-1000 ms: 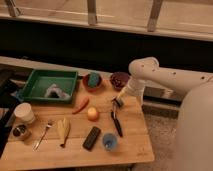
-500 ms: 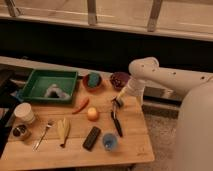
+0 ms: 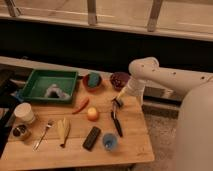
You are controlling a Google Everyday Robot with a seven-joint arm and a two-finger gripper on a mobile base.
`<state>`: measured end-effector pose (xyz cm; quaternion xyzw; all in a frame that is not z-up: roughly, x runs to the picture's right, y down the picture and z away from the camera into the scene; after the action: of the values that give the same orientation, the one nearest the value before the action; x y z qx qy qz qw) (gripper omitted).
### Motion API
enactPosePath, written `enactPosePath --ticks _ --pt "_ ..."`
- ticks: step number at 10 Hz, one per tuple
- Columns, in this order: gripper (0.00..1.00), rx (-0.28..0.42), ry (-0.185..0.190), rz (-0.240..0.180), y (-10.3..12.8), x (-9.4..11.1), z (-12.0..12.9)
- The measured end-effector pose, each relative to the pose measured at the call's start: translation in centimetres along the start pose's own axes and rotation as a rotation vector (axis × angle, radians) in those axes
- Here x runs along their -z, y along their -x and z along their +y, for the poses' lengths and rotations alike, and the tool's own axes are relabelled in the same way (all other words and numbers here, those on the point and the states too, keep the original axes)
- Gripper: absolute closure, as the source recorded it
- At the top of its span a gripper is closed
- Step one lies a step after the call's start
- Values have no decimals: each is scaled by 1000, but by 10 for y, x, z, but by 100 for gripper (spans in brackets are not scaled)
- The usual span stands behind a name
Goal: Place banana in metal cup
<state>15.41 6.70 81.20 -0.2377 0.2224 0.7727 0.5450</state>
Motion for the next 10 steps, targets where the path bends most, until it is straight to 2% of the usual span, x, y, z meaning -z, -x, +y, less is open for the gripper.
enactPosePath --ticks 8,9,10 --pt "20 6 4 -1 2 1 0" --pt "20 26 -17 0 4 4 -3" --pt "20 104 -47 2 10 9 8"
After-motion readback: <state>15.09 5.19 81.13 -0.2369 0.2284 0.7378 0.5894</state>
